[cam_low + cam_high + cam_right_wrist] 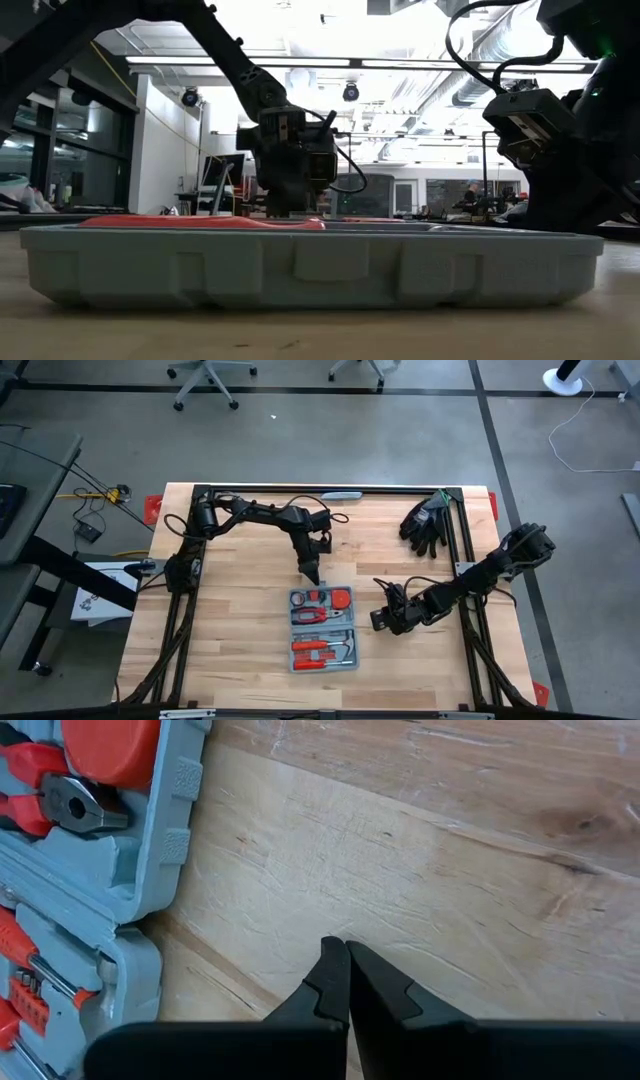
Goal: Prefit tool cases
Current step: Close the gray tool case, then return to Home Position
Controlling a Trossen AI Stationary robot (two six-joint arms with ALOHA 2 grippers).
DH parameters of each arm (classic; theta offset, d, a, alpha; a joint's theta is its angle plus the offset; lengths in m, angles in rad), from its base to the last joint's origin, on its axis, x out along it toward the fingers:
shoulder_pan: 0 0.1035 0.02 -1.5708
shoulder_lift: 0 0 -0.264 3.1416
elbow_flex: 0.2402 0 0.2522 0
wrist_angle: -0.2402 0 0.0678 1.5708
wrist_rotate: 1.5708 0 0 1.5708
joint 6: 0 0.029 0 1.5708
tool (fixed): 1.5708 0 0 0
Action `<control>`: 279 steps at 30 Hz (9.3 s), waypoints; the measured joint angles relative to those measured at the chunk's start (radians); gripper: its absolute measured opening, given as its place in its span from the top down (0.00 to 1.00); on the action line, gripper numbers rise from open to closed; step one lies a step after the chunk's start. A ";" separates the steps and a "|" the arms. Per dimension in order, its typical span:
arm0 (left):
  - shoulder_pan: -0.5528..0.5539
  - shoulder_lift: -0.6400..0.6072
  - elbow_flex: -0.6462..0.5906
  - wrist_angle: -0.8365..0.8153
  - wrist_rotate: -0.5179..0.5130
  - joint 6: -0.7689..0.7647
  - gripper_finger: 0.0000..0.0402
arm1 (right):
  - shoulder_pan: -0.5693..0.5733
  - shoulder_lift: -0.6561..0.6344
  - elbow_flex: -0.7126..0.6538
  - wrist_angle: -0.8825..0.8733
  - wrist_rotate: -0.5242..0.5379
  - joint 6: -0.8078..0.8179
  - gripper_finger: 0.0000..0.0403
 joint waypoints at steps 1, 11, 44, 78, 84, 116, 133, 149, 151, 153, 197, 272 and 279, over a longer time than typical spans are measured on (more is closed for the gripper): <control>0.000 0.000 0.000 0.000 0.000 0.000 0.79 | 0.000 0.000 0.000 0.000 0.000 0.000 1.00; -0.018 -0.001 0.000 -0.005 -0.046 0.010 0.99 | 0.000 0.000 0.000 0.000 0.000 0.000 1.00; 0.046 -0.053 -0.002 -0.045 -0.033 -0.009 0.80 | 0.000 0.000 0.000 -0.004 0.010 -0.009 1.00; -0.058 -0.025 -0.006 -0.015 -0.023 -0.004 0.95 | 0.000 0.000 -0.001 -0.008 0.011 -0.027 1.00; -0.069 -0.025 -0.006 -0.026 -0.046 0.009 0.98 | 0.000 0.000 -0.001 -0.008 0.011 -0.027 1.00; 0.143 -0.215 0.063 -0.261 -0.363 0.141 1.00 | -0.047 0.002 -0.002 0.236 -0.069 -0.138 1.00; 0.146 -0.222 0.063 -0.259 -0.363 0.121 1.00 | -0.204 0.001 0.016 0.339 -0.260 -0.413 1.00; 0.144 -0.222 0.064 -0.259 -0.358 0.085 1.00 | -0.204 0.157 0.073 0.462 -0.304 -0.443 1.00; 0.139 -0.222 0.064 -0.260 -0.357 0.079 1.00 | -0.204 0.165 0.082 0.461 -0.301 -0.446 1.00; 0.133 -0.223 0.064 -0.260 -0.355 0.078 1.00 | -0.204 0.166 0.083 0.454 -0.301 -0.446 1.00; -0.041 -0.286 0.186 -0.371 -0.415 -0.046 1.00 | -0.130 0.011 0.082 0.315 -0.270 -0.491 1.00; -0.689 -0.555 -0.072 0.055 -1.035 -0.879 0.88 | 0.079 0.081 0.231 0.206 0.042 -0.275 1.00; -0.792 -0.530 -0.077 -0.156 -1.111 -1.024 0.88 | -0.082 0.074 0.232 0.250 -0.107 -0.452 1.00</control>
